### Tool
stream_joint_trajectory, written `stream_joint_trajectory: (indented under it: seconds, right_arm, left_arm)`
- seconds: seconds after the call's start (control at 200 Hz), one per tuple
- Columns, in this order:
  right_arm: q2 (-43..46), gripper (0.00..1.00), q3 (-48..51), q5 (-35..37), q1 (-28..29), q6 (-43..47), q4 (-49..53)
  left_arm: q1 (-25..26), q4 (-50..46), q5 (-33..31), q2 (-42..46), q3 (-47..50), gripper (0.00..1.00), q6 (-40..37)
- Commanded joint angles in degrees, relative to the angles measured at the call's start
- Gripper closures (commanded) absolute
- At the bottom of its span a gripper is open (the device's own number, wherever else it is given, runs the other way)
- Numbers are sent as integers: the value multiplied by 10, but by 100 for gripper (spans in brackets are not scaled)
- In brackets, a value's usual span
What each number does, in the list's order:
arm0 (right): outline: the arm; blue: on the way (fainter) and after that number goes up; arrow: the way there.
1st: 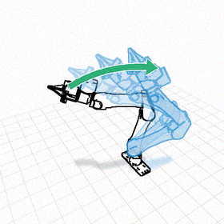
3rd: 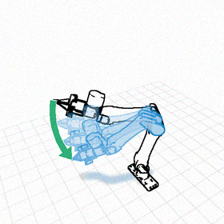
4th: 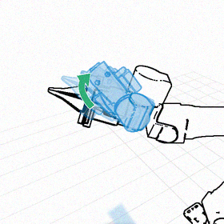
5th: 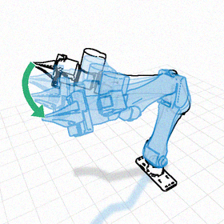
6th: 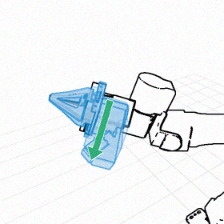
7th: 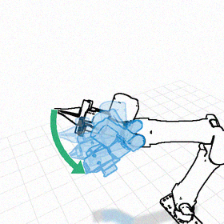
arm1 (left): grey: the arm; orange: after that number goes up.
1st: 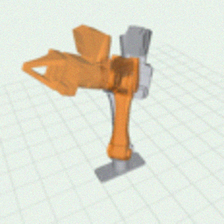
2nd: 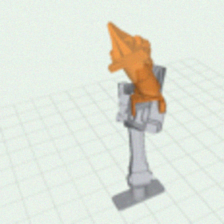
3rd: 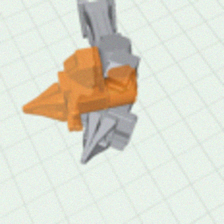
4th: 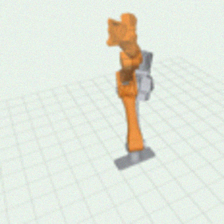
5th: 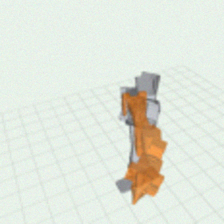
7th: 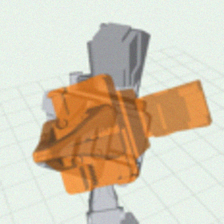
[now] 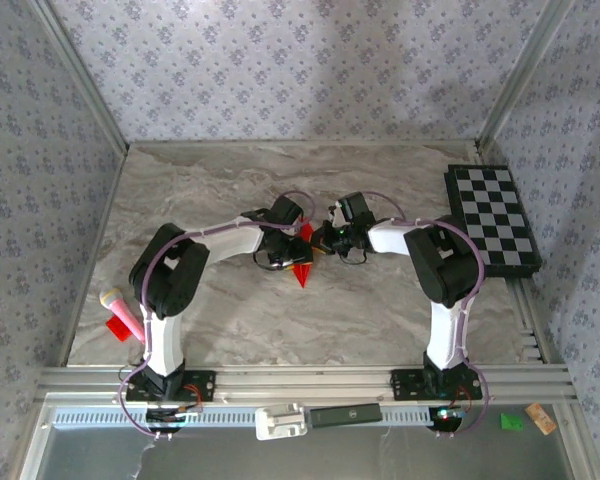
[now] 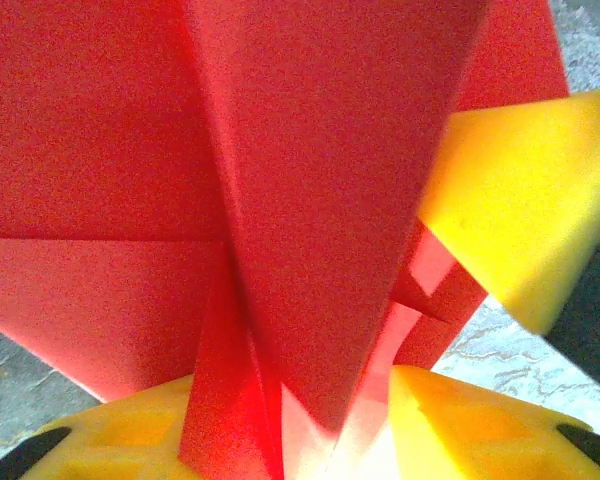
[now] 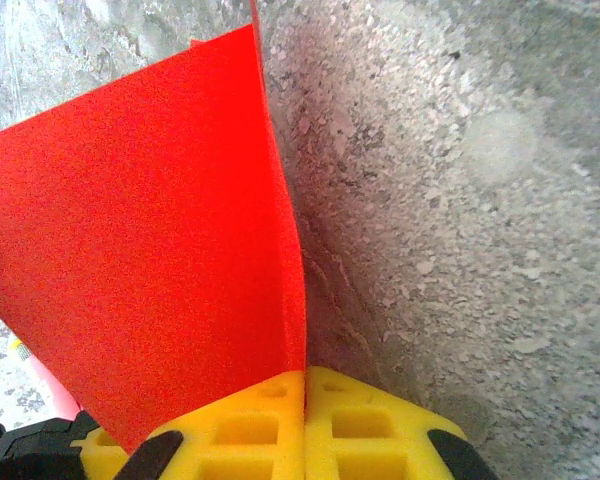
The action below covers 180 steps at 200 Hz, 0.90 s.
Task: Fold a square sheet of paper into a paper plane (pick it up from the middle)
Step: Move the paper plane to the top-center of the table.
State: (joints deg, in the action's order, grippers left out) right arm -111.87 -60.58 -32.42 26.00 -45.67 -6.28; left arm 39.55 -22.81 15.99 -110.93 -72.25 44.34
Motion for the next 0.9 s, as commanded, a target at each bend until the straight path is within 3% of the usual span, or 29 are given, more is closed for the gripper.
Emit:
stream_joint_trajectory:
  seconds: [0.0,0.175,0.33,0.575,0.894]
  right_arm:
    - [13,93,-9,-12,-2,-8,-1]
    - [11,93,-6,-11,-5,-8,0]
    - [10,93,-6,-11,-5,-8,0]
    - [10,93,-6,-11,-5,-7,1]
    - [10,87,-6,-11,-5,-4,5]
  left_arm:
    - [6,-15,3,-5,-15,52,-14]
    - [6,12,17,7,-1,41,-20]
    - [6,4,13,2,-5,41,-19]
    - [6,-27,-13,-4,-18,55,-13]
    - [6,-51,-51,5,-24,66,-9]
